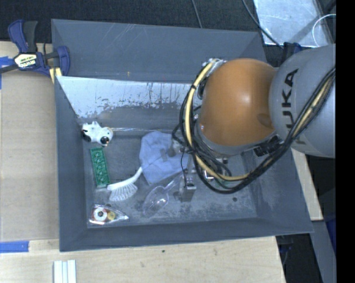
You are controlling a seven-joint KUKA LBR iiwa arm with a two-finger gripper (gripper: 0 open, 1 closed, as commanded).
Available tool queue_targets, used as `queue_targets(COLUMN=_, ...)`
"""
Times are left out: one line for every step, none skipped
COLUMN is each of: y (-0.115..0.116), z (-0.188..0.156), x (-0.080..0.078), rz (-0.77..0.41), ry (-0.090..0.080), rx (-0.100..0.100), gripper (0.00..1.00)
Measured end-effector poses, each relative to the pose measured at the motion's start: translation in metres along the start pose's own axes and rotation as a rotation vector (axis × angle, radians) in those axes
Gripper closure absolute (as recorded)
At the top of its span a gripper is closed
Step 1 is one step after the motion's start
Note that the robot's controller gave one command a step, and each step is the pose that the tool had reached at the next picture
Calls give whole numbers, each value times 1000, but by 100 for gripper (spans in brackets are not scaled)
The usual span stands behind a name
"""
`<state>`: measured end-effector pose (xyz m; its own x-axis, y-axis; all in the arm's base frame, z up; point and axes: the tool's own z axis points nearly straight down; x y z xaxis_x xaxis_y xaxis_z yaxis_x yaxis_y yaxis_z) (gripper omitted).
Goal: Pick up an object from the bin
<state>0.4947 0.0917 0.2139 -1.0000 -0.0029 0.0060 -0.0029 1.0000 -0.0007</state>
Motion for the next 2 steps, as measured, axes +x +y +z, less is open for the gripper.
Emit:
queue_targets(y=0, z=-4, x=-2, rz=3, ry=-9, rx=-2, gripper=0)
queue_targets(y=-21, z=125, x=-57, rz=-228, ry=-11, rx=0, gripper=0)
